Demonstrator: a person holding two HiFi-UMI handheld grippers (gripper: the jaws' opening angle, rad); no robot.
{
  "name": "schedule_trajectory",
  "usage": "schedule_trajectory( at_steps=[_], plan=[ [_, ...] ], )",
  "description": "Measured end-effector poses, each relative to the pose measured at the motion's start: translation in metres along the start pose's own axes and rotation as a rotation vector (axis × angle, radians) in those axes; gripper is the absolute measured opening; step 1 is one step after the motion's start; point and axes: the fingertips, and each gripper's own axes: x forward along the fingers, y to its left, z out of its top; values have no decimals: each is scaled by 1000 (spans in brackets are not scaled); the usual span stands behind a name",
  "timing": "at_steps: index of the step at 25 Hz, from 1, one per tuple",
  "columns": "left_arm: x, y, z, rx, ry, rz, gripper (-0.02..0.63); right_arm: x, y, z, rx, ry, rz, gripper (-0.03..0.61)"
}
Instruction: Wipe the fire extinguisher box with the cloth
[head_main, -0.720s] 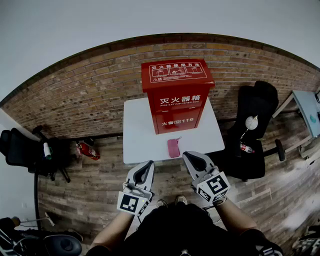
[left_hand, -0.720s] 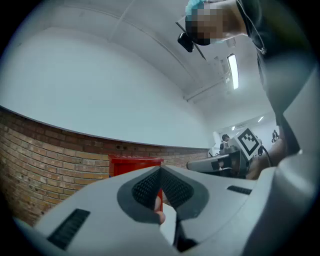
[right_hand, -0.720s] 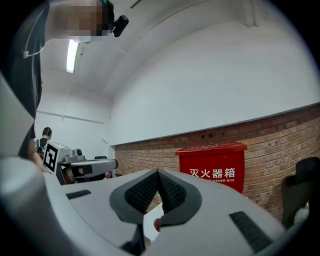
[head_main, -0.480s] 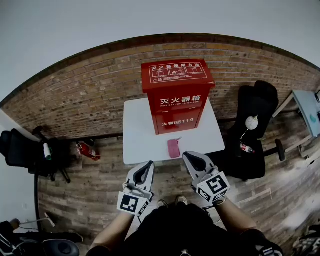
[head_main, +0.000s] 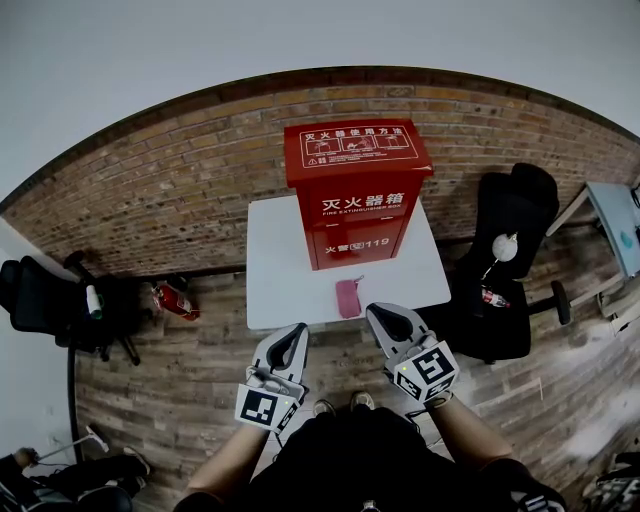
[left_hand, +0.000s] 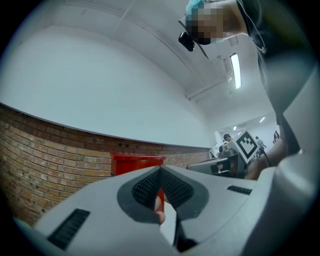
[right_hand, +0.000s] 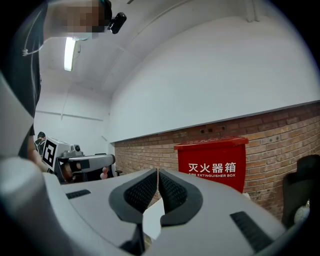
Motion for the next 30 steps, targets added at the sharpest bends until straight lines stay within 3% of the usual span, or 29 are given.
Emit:
schedule_trajectory(
  at_steps=[4,8,12,21,24,30],
  plan=[
    [4,3,-2,6,18,0,29,7,-14,-15,49,32,-18,23],
    [6,7,-6,5,-18,6,29,15,-32,-35,132,58,-33,23],
    [8,11,-13,3,22,23,29,25,-53,-63,183,112,-57,23],
    [5,21,-25,2,56,73,29,52,-81,-128,222,235,-53,28],
    [3,23,-30,6,78,89,29,60,-87,-149,232,273,-43,91],
    [2,26,-39,-8,97,126,29,76,-99,-185,238,344,-41,104]
  ],
)
